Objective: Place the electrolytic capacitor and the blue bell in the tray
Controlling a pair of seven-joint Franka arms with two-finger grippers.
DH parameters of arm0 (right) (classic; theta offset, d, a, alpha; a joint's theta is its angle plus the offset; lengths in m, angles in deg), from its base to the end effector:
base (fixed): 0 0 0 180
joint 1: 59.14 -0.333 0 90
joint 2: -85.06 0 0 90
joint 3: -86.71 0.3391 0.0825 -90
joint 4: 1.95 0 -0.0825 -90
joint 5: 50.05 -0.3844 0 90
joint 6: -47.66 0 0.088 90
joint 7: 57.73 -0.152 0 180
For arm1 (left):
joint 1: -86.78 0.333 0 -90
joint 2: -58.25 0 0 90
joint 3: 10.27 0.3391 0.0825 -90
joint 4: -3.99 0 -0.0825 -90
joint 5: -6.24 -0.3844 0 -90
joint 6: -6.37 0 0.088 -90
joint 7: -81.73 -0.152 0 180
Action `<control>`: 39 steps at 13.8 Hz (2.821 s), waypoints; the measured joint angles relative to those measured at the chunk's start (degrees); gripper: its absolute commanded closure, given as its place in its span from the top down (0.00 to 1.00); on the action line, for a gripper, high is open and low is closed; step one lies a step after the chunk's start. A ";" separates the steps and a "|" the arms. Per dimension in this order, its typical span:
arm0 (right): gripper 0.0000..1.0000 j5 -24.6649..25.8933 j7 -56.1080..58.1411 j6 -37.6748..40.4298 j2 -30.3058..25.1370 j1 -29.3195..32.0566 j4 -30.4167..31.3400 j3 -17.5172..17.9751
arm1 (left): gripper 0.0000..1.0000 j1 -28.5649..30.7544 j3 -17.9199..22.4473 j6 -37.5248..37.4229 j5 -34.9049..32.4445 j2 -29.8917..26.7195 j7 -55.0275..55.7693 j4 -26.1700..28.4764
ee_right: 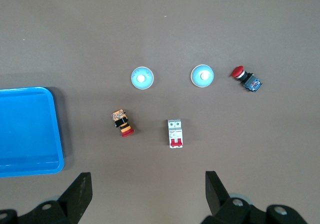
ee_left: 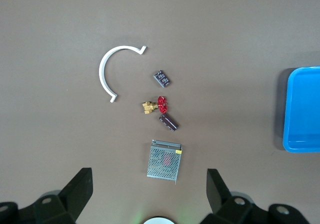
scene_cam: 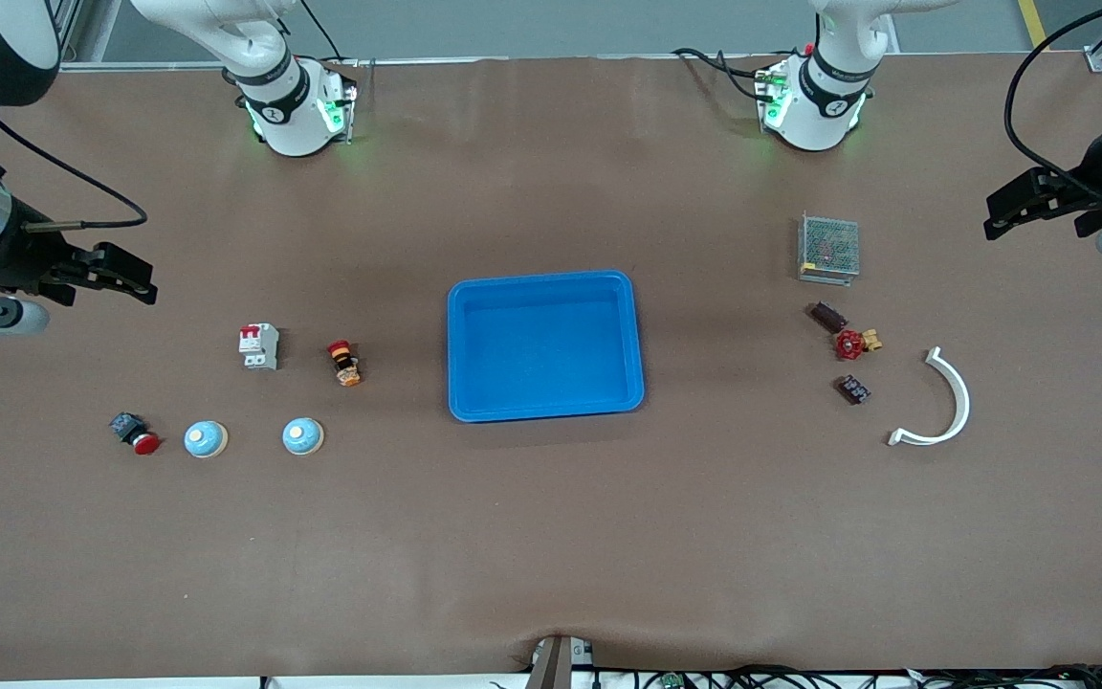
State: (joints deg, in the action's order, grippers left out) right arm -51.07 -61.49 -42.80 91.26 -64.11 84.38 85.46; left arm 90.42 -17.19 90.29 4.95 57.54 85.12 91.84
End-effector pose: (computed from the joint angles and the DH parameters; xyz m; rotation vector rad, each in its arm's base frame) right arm 0.5873 0.0415 0.5716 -3.1280 0.0017 0.0579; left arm 0.5367 -0.0276 0.6180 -3.1132 -0.0058 0.0853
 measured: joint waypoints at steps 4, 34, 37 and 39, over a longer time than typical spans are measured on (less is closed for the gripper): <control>1.00 0.00 -0.09 -0.52 0.07 0.02 1.06 -0.07 | 1.00 0.00 0.00 -0.04 0.00 0.05 0.00 0.03; 1.00 -0.53 -13.97 -36.55 5.21 -6.34 31.64 -0.14 | 1.00 -0.02 -1.80 8.04 -1.19 0.88 4.84 6.65; 1.00 -0.53 -13.89 -36.51 5.10 -6.28 31.58 -0.16 | 1.00 -0.02 -1.80 8.02 -1.19 0.88 4.82 6.65; 1.00 -0.49 -12.02 -33.61 4.30 -5.92 30.35 -0.35 | 1.00 -0.02 -1.80 7.97 -1.19 0.88 4.82 6.65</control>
State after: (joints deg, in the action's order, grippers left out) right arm -51.56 -73.51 -76.42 95.56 -70.03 114.73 85.12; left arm 90.40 -18.99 98.26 3.76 58.42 89.93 98.49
